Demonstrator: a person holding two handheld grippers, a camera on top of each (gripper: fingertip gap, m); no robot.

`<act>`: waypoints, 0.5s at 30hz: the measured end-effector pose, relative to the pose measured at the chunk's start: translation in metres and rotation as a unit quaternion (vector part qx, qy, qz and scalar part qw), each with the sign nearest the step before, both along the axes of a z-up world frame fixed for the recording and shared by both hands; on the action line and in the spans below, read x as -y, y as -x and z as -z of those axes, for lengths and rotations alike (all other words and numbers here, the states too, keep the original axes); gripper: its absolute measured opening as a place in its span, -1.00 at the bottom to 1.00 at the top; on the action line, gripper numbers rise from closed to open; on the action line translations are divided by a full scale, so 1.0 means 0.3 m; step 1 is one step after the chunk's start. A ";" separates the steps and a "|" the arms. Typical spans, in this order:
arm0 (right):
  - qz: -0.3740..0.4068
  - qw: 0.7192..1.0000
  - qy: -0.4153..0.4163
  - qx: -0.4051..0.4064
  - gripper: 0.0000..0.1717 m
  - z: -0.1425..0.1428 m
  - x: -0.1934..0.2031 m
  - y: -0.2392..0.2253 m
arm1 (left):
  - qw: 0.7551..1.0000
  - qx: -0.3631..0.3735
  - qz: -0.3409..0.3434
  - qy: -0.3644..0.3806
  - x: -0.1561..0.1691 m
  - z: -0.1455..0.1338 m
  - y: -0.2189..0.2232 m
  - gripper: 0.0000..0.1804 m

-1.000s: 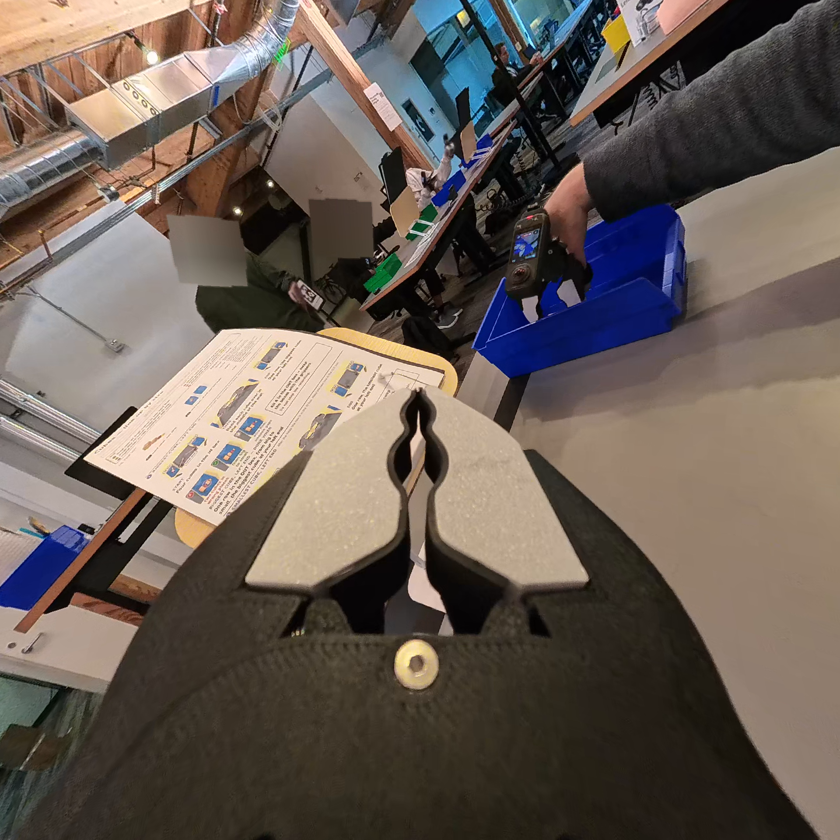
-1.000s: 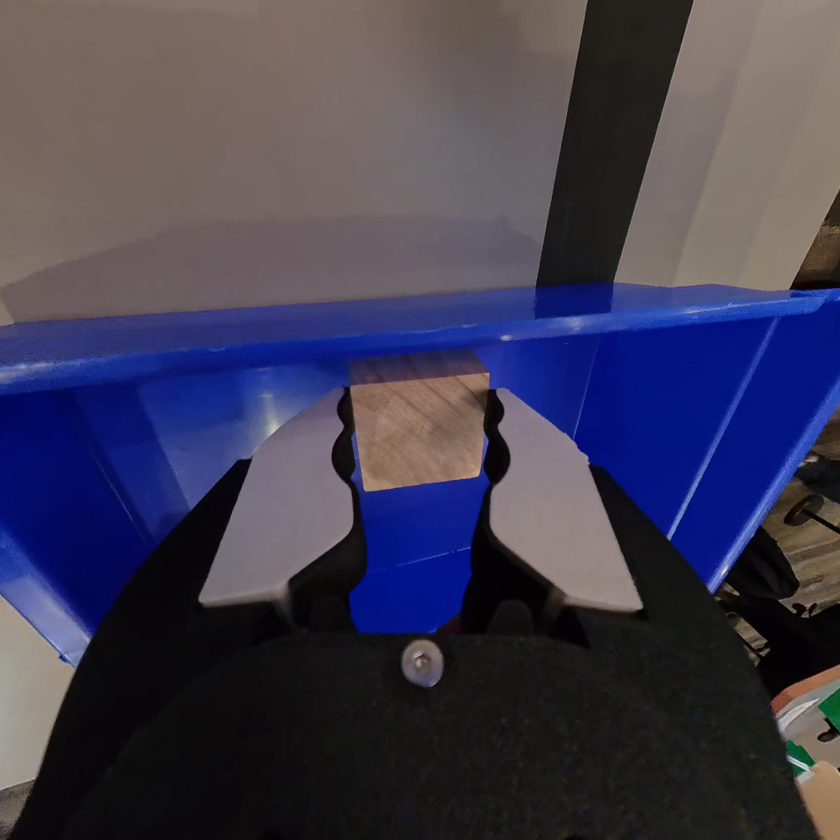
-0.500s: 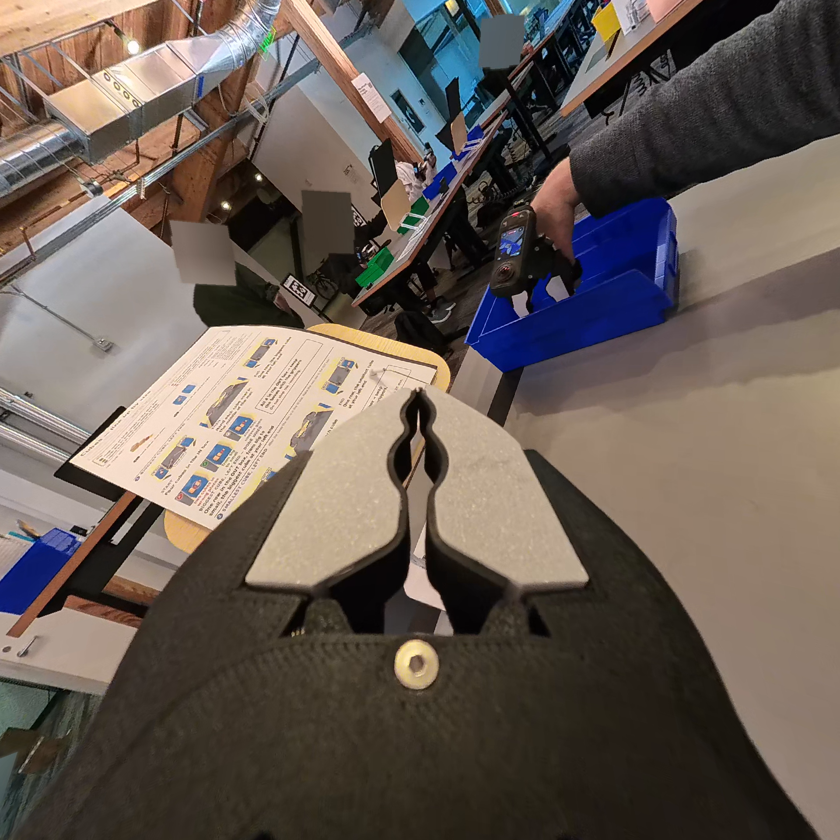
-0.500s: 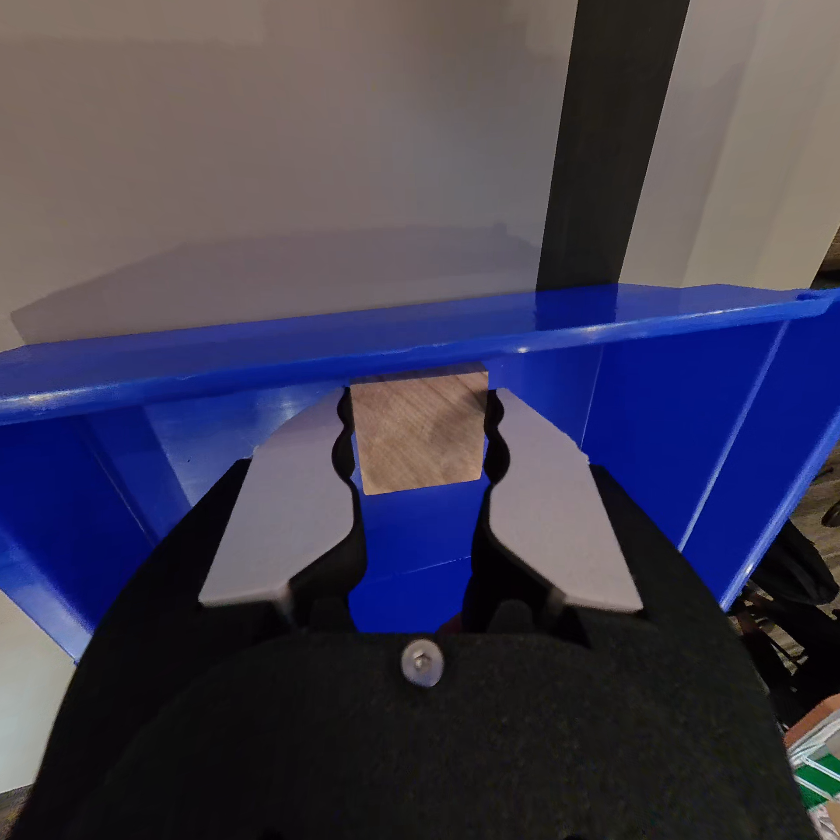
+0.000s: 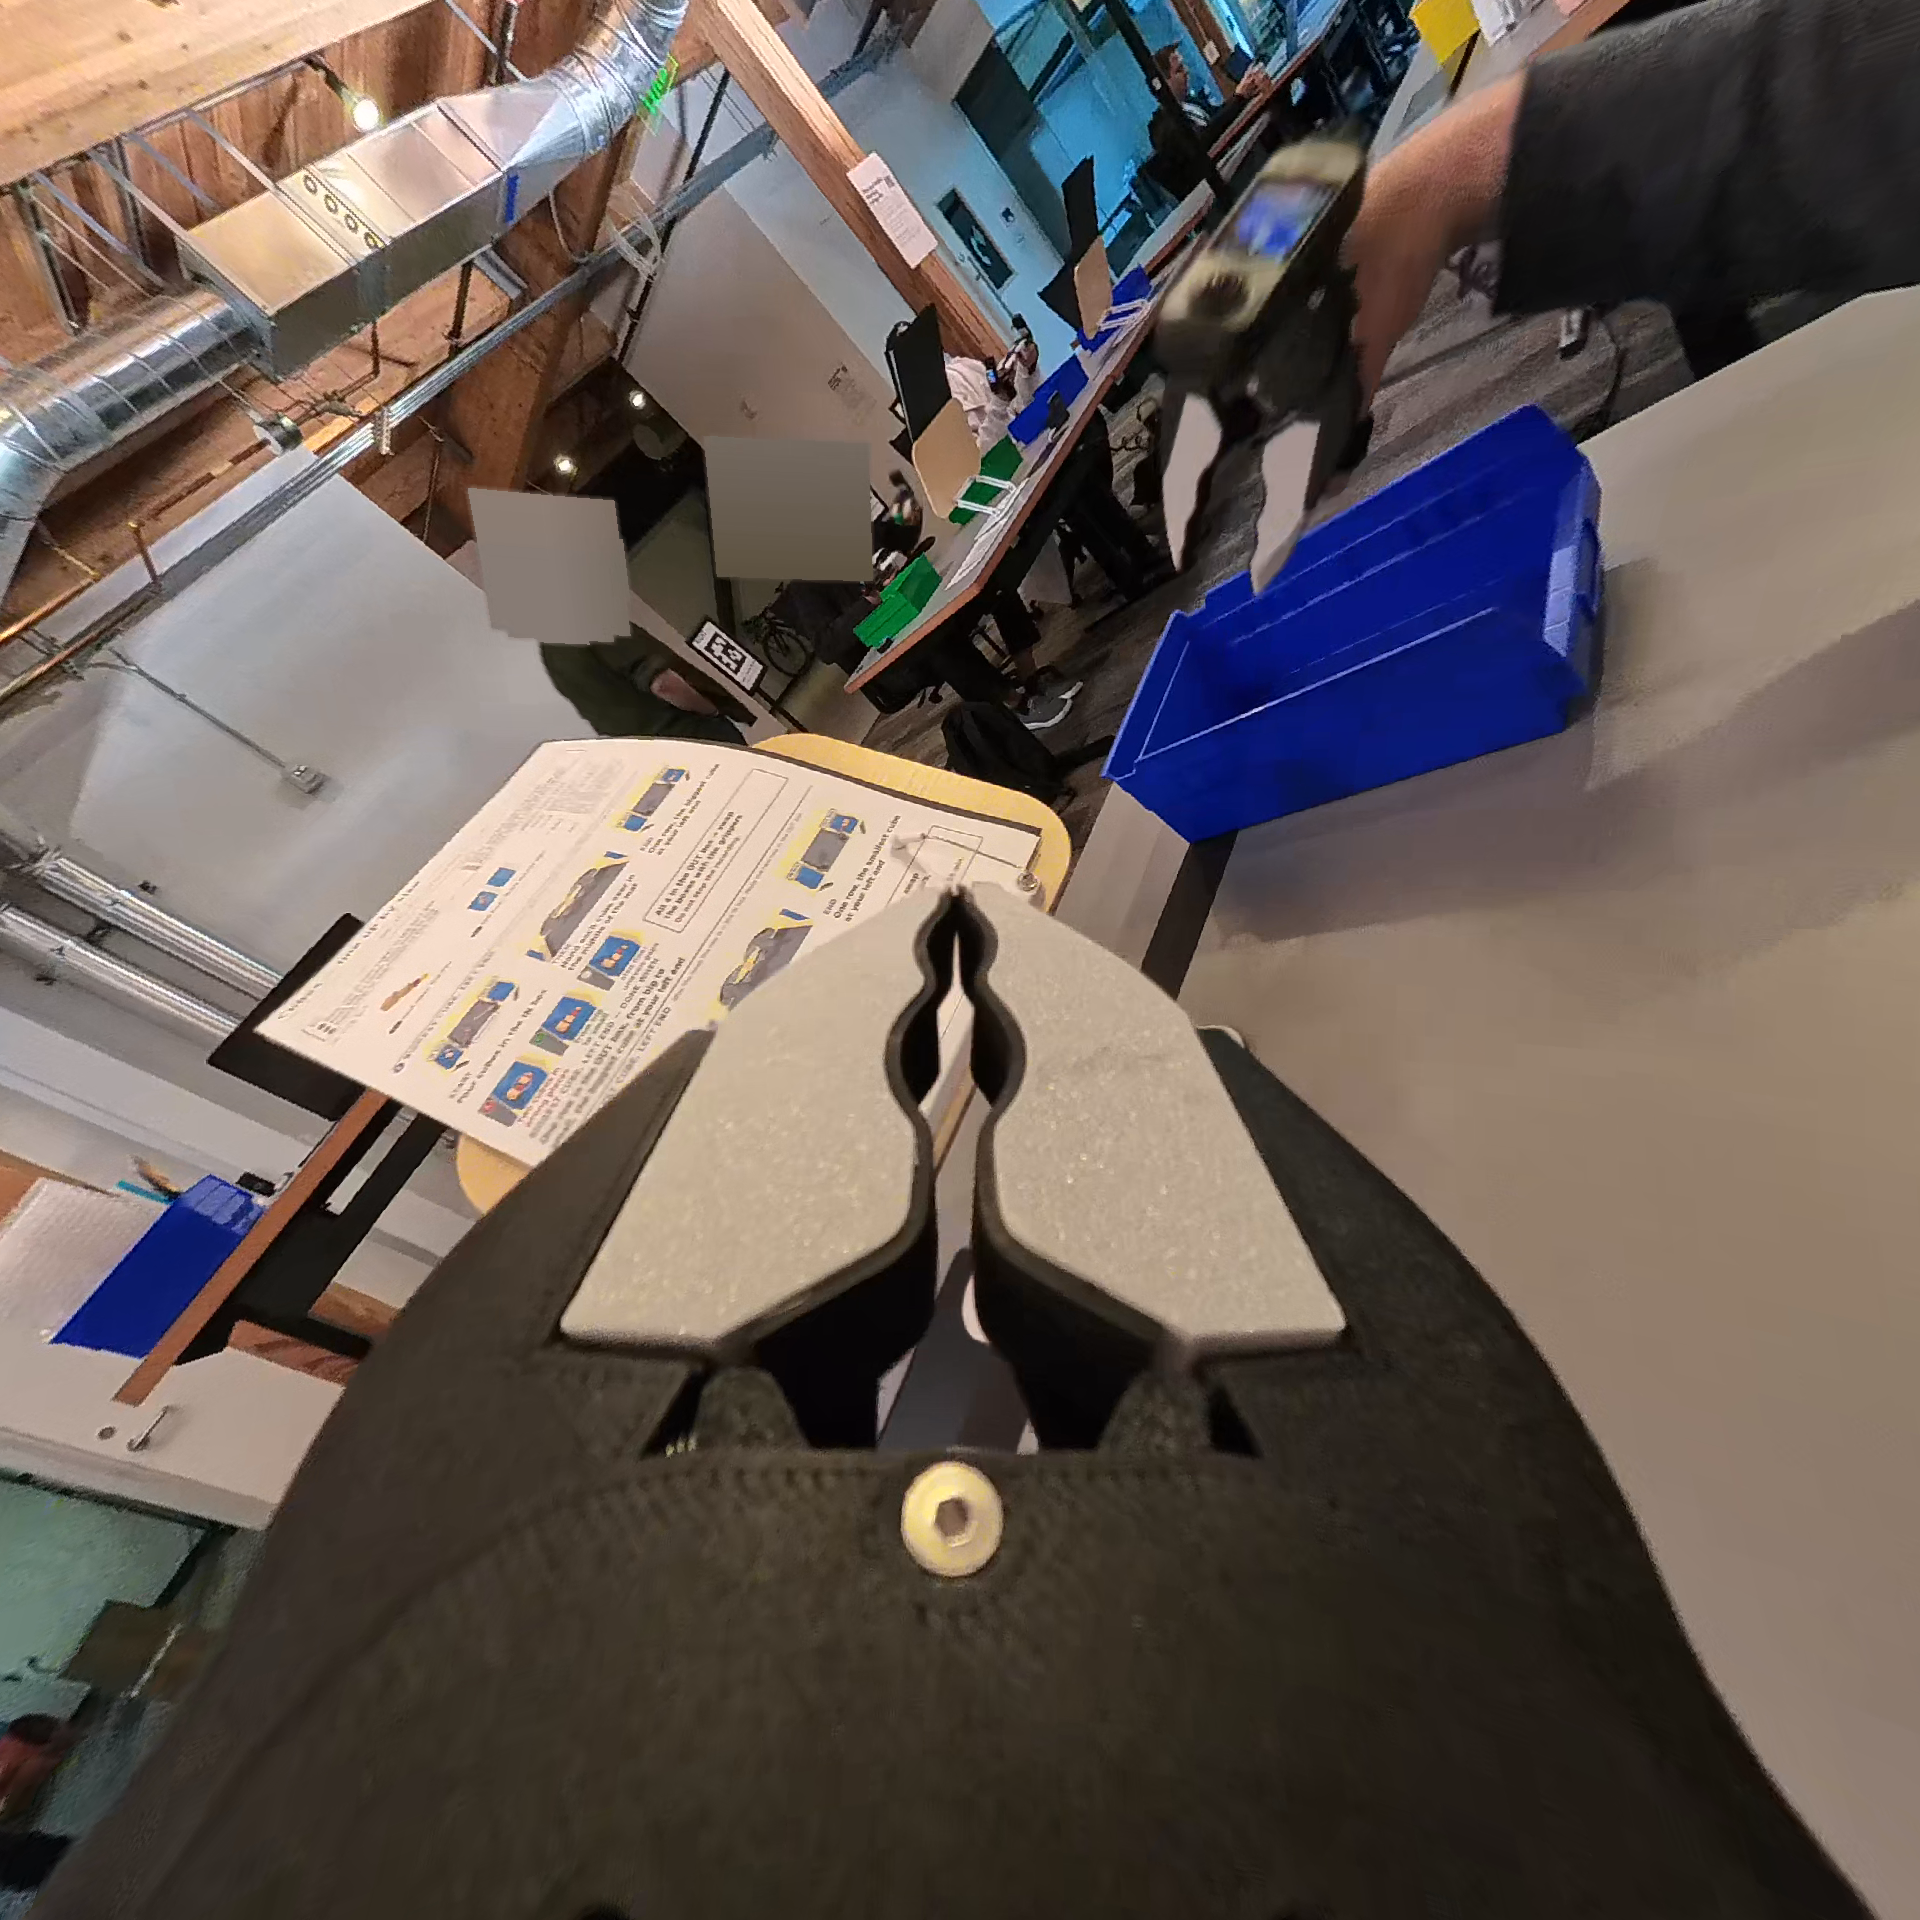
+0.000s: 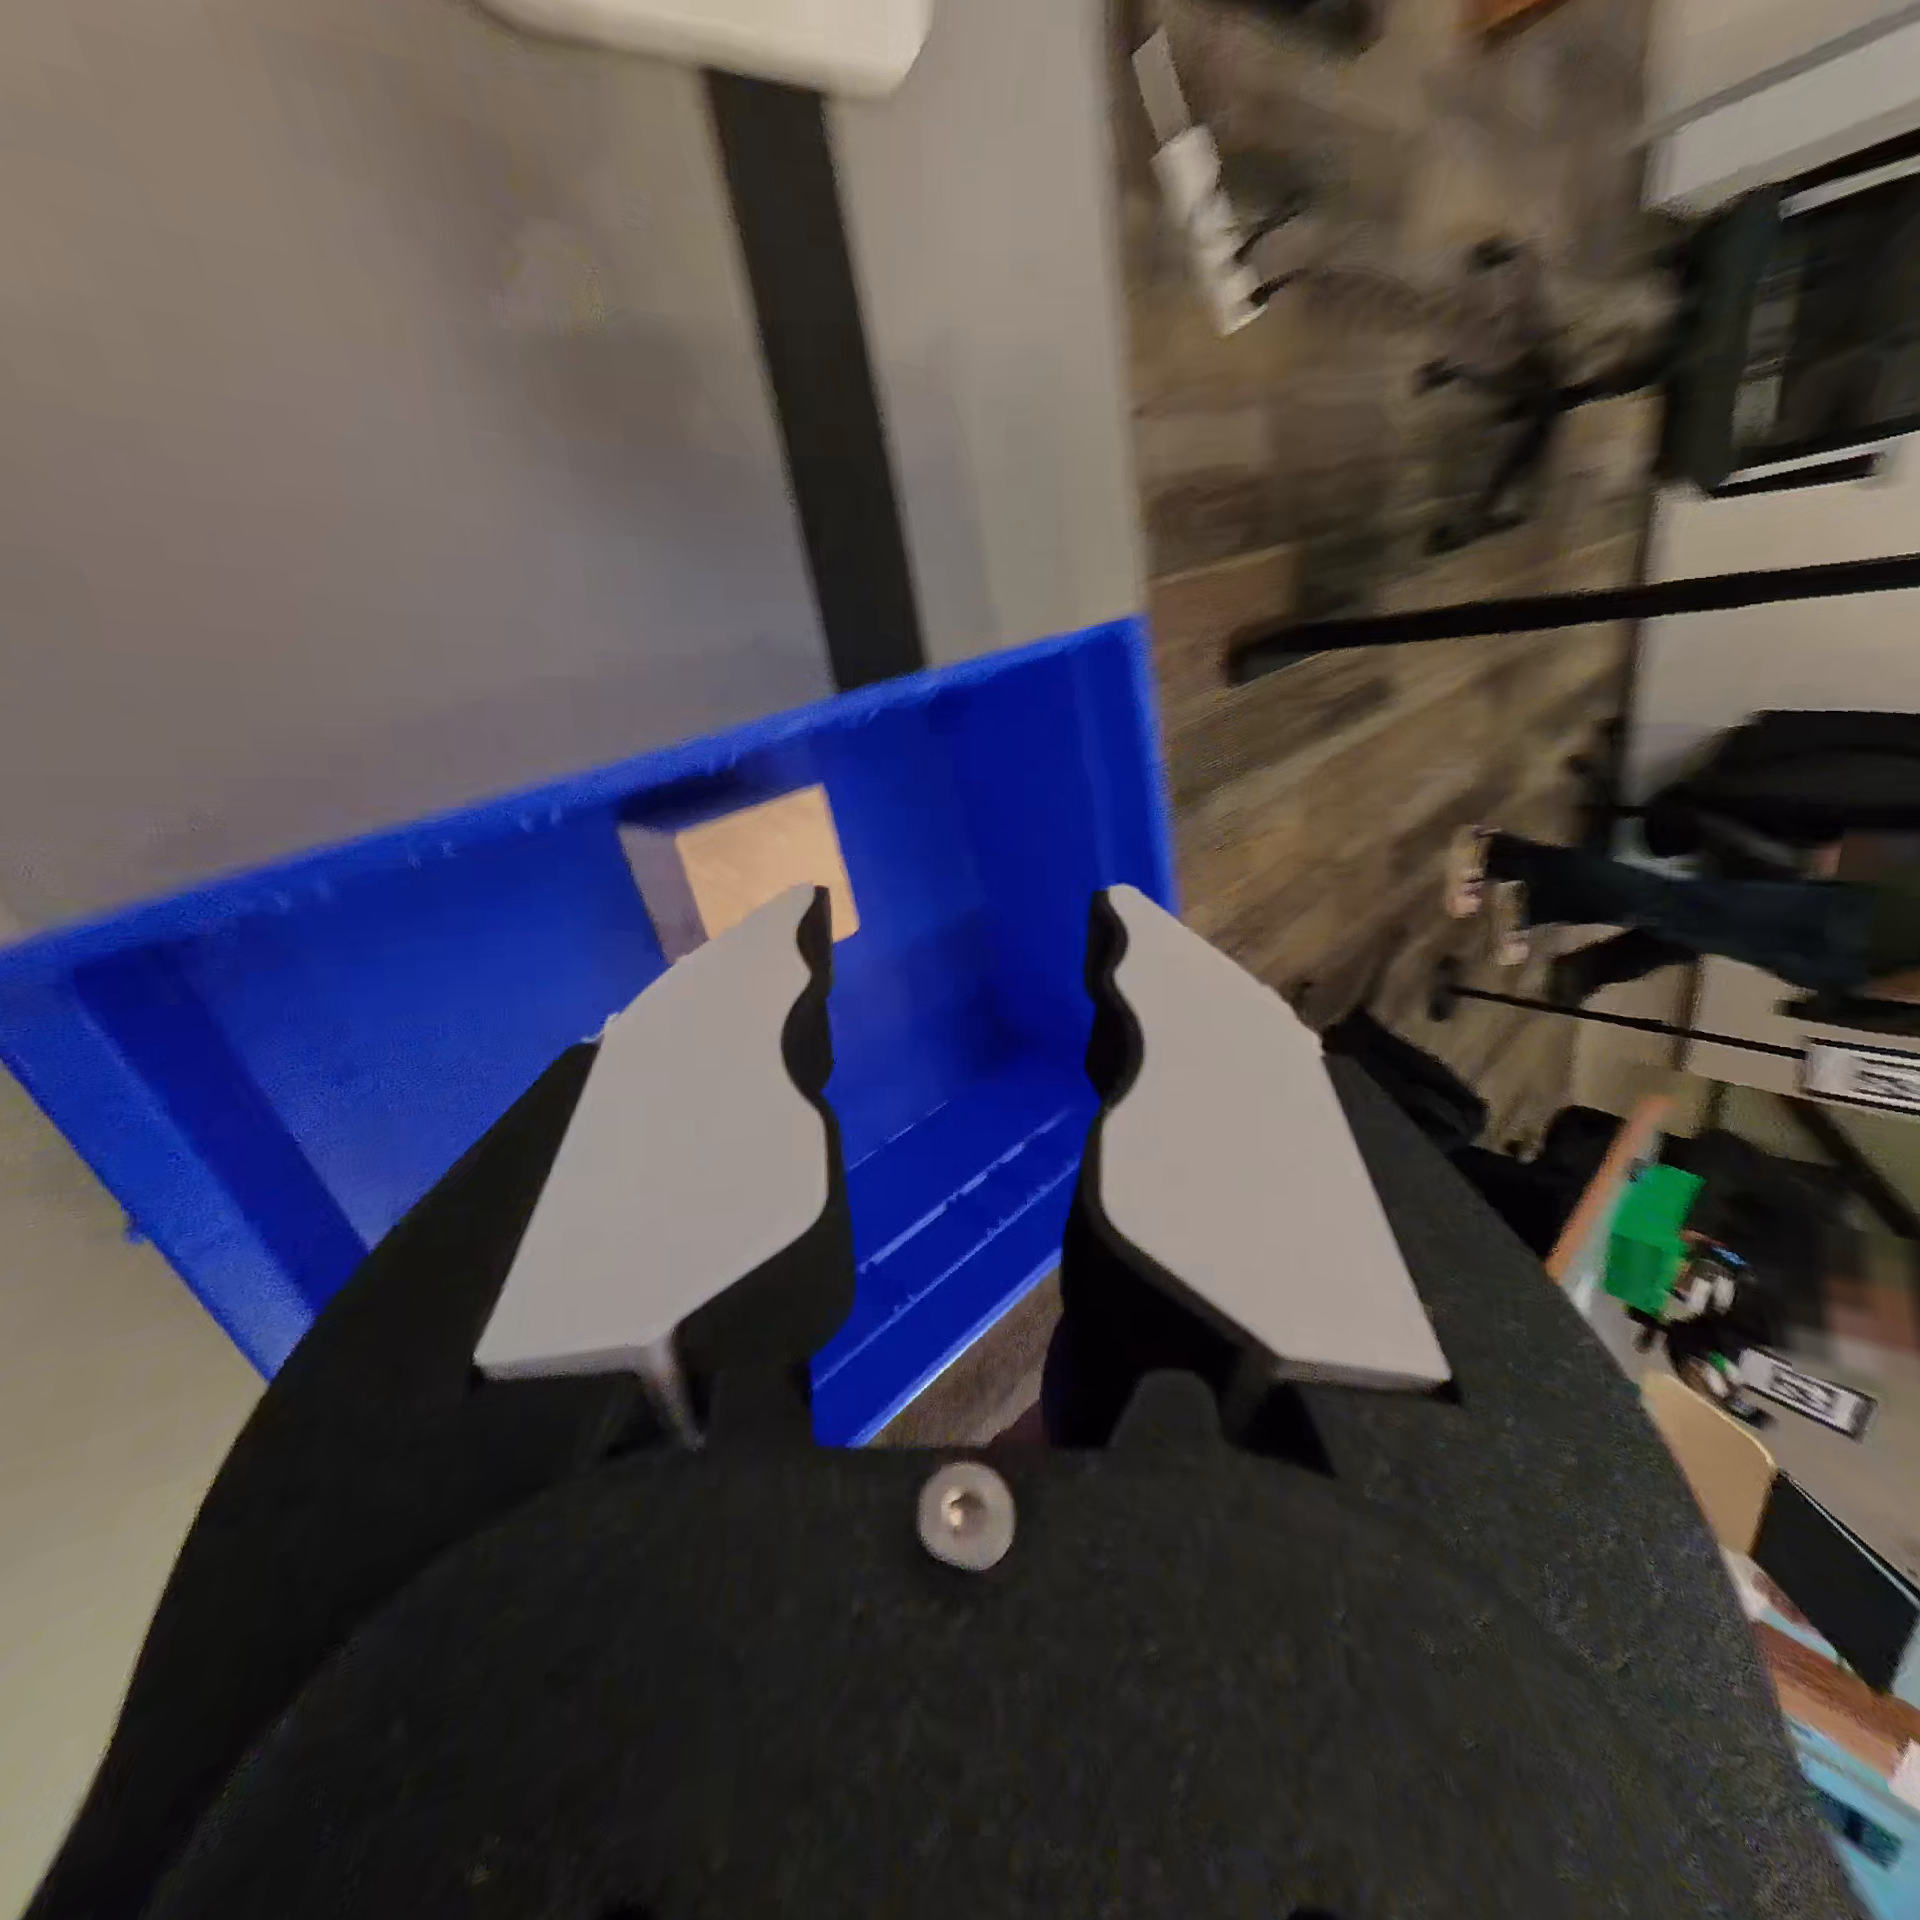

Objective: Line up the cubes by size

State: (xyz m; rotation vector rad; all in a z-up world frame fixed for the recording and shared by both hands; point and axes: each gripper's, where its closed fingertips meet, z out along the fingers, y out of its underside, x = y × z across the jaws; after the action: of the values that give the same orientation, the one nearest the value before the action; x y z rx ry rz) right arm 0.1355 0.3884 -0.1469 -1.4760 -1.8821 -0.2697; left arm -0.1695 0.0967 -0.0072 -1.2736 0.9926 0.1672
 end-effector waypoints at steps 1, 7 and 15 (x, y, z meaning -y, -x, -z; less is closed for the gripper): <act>0.001 0.999 -0.022 -0.036 -0.51 -0.065 0.041 0.021 | 1.000 0.000 -0.003 -0.002 0.006 -0.007 0.006 -1.00; -0.088 0.972 -0.080 -0.202 -0.60 -0.284 0.418 0.245 | 0.999 -0.010 -0.027 -0.016 0.041 -0.039 0.039 -0.99; -0.231 0.932 -0.021 -0.277 -0.59 -0.311 0.756 0.639 | 0.993 -0.043 -0.106 0.003 0.061 -0.022 0.188 -0.81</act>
State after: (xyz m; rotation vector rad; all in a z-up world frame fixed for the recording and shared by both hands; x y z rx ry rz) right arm -0.0562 0.1615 -0.0535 -0.9051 -1.6675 0.3008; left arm -0.2258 0.0785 -0.0007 -1.3865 0.9298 0.3849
